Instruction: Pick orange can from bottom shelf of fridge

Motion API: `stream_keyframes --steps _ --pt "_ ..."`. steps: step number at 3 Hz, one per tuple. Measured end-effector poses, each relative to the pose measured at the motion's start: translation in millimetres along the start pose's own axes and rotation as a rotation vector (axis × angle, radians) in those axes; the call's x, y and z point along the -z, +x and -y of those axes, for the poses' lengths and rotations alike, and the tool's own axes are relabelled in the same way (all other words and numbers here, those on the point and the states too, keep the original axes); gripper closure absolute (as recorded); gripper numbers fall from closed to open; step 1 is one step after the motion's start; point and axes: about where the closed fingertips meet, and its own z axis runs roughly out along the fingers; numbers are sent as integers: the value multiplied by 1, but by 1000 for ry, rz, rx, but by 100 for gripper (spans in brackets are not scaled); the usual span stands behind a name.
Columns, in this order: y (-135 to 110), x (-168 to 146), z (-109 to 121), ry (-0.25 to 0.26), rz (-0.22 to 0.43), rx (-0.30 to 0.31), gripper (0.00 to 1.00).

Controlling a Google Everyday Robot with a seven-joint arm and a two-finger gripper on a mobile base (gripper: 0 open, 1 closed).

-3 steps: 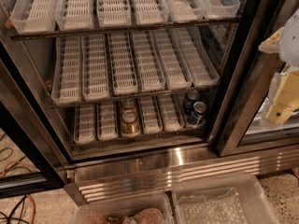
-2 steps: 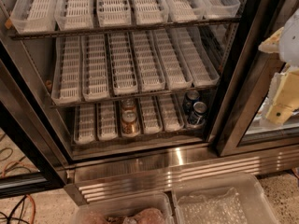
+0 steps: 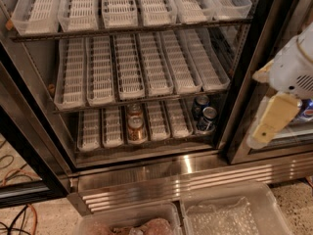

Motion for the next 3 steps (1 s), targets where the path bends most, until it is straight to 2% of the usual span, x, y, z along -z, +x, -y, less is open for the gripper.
stream_keyframes --steps 1,2,3 --pt "-12 -59 -27 -124 113 -95 0" --pt "-39 -109 -68 -254 188 -126 0" --pt "-39 -109 -68 -254 188 -126 0"
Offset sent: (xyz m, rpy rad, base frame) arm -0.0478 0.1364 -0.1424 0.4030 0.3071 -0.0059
